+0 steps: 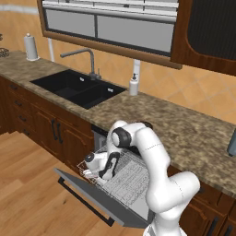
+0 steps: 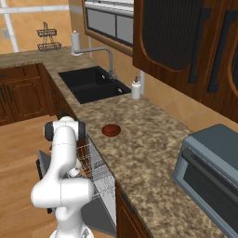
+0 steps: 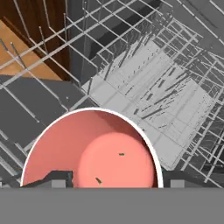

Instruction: Pick up the cup and bowl from the counter, place them in the dishwasher, and close the dishwasher door.

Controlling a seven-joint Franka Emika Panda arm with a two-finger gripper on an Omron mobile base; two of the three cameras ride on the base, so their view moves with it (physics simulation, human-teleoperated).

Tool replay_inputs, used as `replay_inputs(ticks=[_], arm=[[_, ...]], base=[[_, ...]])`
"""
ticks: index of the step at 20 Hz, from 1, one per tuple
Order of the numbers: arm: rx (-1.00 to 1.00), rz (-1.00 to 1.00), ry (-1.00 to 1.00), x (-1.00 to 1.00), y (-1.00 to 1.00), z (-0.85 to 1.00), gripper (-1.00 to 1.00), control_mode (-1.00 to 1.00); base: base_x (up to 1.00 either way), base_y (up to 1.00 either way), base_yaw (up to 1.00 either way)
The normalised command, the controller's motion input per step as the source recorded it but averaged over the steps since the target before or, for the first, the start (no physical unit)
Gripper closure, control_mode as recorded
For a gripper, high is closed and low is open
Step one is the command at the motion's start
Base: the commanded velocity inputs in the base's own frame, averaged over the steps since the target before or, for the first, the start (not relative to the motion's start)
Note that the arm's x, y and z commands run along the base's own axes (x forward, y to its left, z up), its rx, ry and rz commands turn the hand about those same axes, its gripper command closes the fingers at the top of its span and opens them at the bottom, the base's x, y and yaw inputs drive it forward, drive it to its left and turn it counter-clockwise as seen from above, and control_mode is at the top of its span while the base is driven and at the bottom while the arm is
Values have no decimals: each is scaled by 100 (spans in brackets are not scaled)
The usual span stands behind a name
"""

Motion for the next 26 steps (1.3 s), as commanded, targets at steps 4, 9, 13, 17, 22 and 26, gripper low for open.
replay_inputs(ticks=[4,9,13,17,22,26], arm=[[0,0,-17,-77,26,57,-100,-100],[0,0,-18,-75,0,91,-100,-100],[1,0,-14,-59,0,100,-100,-100],[5,0,-9,-46,0,100,-100,-100],[6,0,-7,-37,2,100,-100,-100],[2,-3,-10,-34,0,100,-100,-100]], base=[[0,0,0],[0,0,0],[0,0,0],[0,0,0],[0,0,0],[0,0,0]])
